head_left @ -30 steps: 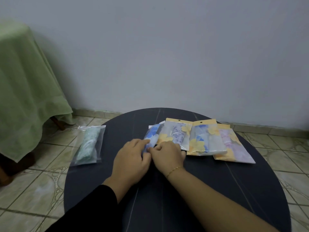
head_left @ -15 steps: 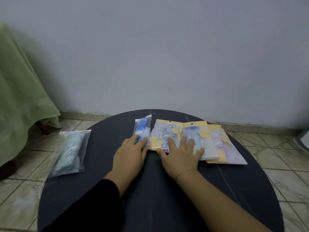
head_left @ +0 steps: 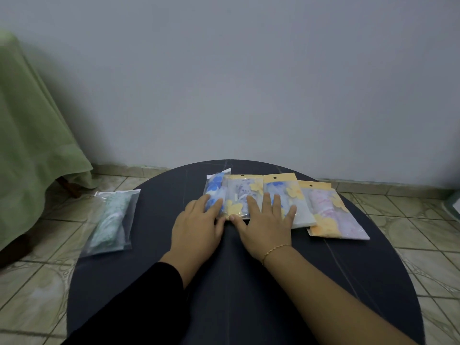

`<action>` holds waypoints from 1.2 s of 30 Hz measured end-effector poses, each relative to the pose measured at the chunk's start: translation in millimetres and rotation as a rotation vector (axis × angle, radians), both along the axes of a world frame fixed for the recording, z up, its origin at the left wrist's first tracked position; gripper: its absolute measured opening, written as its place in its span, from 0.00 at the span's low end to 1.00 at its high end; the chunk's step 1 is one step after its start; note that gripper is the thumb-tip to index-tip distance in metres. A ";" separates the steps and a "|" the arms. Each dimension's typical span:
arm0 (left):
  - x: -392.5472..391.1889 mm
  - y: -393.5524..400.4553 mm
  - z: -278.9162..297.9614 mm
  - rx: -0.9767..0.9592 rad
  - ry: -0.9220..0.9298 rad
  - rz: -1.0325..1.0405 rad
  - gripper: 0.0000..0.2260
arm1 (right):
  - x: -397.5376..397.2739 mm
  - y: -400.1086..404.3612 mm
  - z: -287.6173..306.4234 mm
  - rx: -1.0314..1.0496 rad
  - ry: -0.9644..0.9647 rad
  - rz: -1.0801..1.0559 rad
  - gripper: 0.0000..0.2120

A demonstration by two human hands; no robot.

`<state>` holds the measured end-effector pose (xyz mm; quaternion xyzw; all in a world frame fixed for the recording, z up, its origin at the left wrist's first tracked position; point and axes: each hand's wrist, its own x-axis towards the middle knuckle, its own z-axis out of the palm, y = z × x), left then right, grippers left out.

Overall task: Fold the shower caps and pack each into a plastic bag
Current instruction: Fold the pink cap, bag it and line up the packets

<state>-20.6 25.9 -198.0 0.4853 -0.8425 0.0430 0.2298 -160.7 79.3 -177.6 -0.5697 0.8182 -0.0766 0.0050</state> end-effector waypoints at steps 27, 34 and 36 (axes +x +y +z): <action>144.6 84.1 51.1 0.472 -0.103 0.078 0.26 | 105.2 81.5 20.1 0.016 -0.104 0.645 0.35; 137.2 115.2 41.9 0.433 -0.071 -0.117 0.22 | 87.3 97.9 23.1 -0.017 -0.184 0.647 0.27; 138.1 116.5 34.8 0.421 -0.042 -0.124 0.20 | 85.6 98.1 21.6 -0.020 -0.185 0.654 0.22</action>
